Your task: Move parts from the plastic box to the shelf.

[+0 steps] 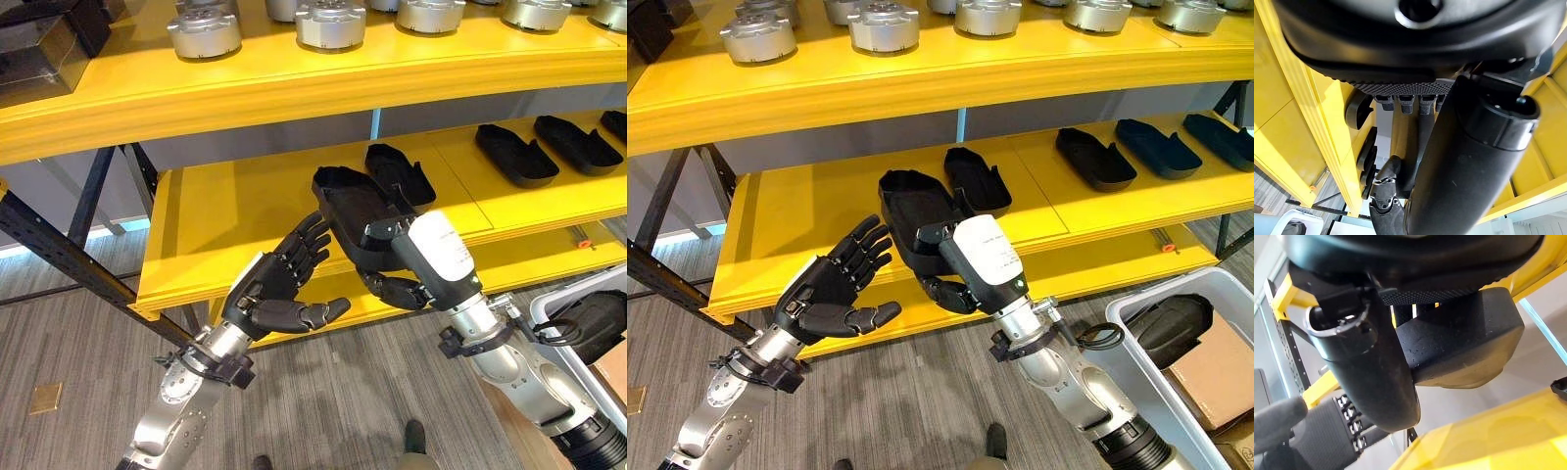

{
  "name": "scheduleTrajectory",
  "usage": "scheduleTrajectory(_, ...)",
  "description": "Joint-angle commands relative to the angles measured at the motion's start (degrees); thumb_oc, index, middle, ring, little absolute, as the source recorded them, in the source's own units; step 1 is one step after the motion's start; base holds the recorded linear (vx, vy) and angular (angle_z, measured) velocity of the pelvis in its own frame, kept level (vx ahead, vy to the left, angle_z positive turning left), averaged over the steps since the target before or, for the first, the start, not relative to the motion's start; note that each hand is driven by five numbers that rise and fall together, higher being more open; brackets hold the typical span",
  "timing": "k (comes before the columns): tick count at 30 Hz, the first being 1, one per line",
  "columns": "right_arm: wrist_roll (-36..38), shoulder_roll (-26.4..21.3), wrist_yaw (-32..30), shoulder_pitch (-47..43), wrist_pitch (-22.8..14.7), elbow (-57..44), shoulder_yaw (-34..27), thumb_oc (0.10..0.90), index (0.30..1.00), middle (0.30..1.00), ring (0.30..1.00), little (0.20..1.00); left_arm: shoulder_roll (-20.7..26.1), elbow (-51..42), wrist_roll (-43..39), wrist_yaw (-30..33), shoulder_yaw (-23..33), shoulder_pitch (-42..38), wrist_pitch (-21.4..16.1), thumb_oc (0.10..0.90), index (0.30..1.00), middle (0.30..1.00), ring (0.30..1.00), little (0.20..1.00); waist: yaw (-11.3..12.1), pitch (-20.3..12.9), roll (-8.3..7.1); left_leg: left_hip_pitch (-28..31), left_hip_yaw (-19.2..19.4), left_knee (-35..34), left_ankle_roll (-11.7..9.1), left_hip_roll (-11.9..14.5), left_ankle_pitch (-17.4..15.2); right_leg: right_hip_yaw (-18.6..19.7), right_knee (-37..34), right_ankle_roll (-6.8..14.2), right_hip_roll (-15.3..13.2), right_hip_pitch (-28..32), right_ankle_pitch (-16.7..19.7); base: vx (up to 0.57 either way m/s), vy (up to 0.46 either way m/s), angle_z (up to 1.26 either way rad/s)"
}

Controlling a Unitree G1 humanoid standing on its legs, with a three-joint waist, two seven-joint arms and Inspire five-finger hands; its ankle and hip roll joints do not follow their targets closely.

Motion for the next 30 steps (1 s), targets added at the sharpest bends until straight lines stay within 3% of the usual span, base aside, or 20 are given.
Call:
scheduleTrajectory(1,4.05,-0.32,-3.08,-9.94,-3.96,-7.39,-1.44,0.400,0.300,0.300,0.300,0.300,-0.57,-7.44,-0.26,-0.48,1.44,-2.17,-5.63,0.900,1.000,1.000,1.000,1.000,0.83,-1.00,0.79,0.15,-1.69,0.54,5.60,-1.76,-3.76,-2.73,2.34,-3.84,2.34,3.44,-8.88,0.09,0.067,0.12)
scheduleTrajectory(7,4.90,-0.05,-2.86,-11.59,-4.06,-6.90,-0.60,0.400,0.300,0.300,0.300,0.300,-0.29,-7.26,0.87,0.91,1.78,-1.91,-6.44,0.900,1.000,1.000,1.000,1.000,2.02,-1.37,0.66,-0.51,-2.64,3.35,6.60,-4.06,-6.10,-3.48,2.19,-3.76,1.69,4.82,-9.18,0.10,0.162,0.09)
scheduleTrajectory(12,1.07,3.01,-4.23,-12.86,-1.79,-4.47,-0.18,0.400,0.300,0.300,0.300,0.300,-1.06,-6.39,1.03,-0.97,1.08,-4.04,-3.93,0.900,1.000,1.000,1.000,1.000,4.01,-1.26,-0.47,-2.61,-4.31,10.89,10.77,-10.25,-12.03,-3.76,5.32,-3.52,-2.62,5.04,-7.41,0.11,0.382,0.16)
scheduleTrajectory(15,1.16,5.23,-3.10,-12.84,-1.79,-3.84,-0.48,0.400,0.300,0.300,0.300,0.300,-1.72,-6.67,0.69,-1.85,1.30,-3.91,-2.43,0.900,1.000,1.000,1.000,1.000,5.66,-1.31,-0.24,-1.24,-2.86,9.09,12.23,-12.42,-11.83,-8.69,7.74,-3.99,-5.24,4.30,-4.15,0.12,0.383,0.16)
scheduleTrajectory(17,2.27,6.55,-2.19,-13.53,-3.13,-3.12,-0.12,0.400,0.300,0.300,0.300,0.300,-1.82,-7.91,1.11,-1.05,2.38,-2.71,-2.50,0.900,1.000,1.000,1.000,1.000,6.90,-1.08,-0.43,0.79,-0.52,5.86,12.76,-13.43,-11.35,-13.03,10.75,-2.79,-6.24,2.16,-1.36,0.13,0.279,-0.52)
scheduleTrajectory(20,3.03,5.90,-2.39,-12.85,-2.22,-4.34,-0.18,0.400,0.300,0.300,0.300,0.300,-1.68,-7.97,1.79,-1.23,1.89,-2.98,-3.45,0.900,1.000,1.000,1.000,1.000,5.74,-1.58,-0.05,1.67,-1.12,2.47,12.85,-13.44,-10.24,-10.34,9.69,-3.69,0.16,1.32,-5.91,0.14,0.099,-0.73)
scheduleTrajectory(21,2.53,5.03,-2.70,-11.45,-1.41,-5.95,-0.24,0.400,0.300,0.300,0.300,0.300,-2.03,-7.83,1.59,-0.45,1.05,-3.16,-3.50,0.900,1.000,1.000,1.000,1.000,4.41,-2.11,-0.38,1.52,-2.77,0.83,13.43,-14.46,-10.01,-6.90,6.86,-4.09,5.09,0.63,-7.18,0.23,0.042,-0.14)
scheduleTrajectory(22,2.70,4.26,-3.13,-10.31,-1.46,-6.65,-0.43,0.400,0.300,0.300,0.300,0.300,-2.32,-7.39,1.60,0.49,0.09,-3.65,-4.51,0.900,1.000,1.000,1.000,1.000,3.10,-2.64,-0.89,1.54,-4.18,-0.54,13.91,-15.53,-9.74,-3.88,3.40,-4.11,7.96,-1.30,-6.01,0.29,0.014,0.46)
scheduleTrajectory(24,0.02,3.95,-5.71,-9.13,-0.35,-6.81,0.12,0.400,0.300,0.300,0.300,0.300,-2.79,-5.88,2.27,0.55,-2.12,-4.23,-6.69,0.900,1.000,1.000,1.000,1.000,0.24,-2.58,-0.79,1.77,-8.63,-0.86,14.91,-16.71,-11.12,5.98,1.06,-4.16,12.19,-5.94,-2.97,0.23,-0.103,1.03)
scheduleTrajectory(26,0.07,3.53,-6.98,-9.31,-2.82,-4.83,-0.41,0.400,0.300,0.300,0.300,0.300,-1.87,-5.67,1.84,1.29,-2.44,-4.84,-7.44,0.900,1.000,1.000,1.000,1.000,0.30,-2.30,-1.08,1.12,-9.37,-0.86,14.93,-16.72,-10.97,5.10,0.70,-4.89,12.84,-5.75,-3.16,0.10,-0.176,0.96)
scheduleTrajectory(30,-0.19,2.97,-7.16,-10.47,-2.04,-4.01,-0.32,0.400,0.300,0.300,0.300,0.300,-2.30,-5.43,0.74,0.04,-2.01,-4.54,-8.09,0.900,1.000,1.000,1.000,1.000,0.83,-1.64,-0.63,0.32,-8.64,-0.86,14.47,-16.11,-10.07,4.32,1.55,-6.33,12.97,-3.94,-5.59,0.07,-0.116,0.24)
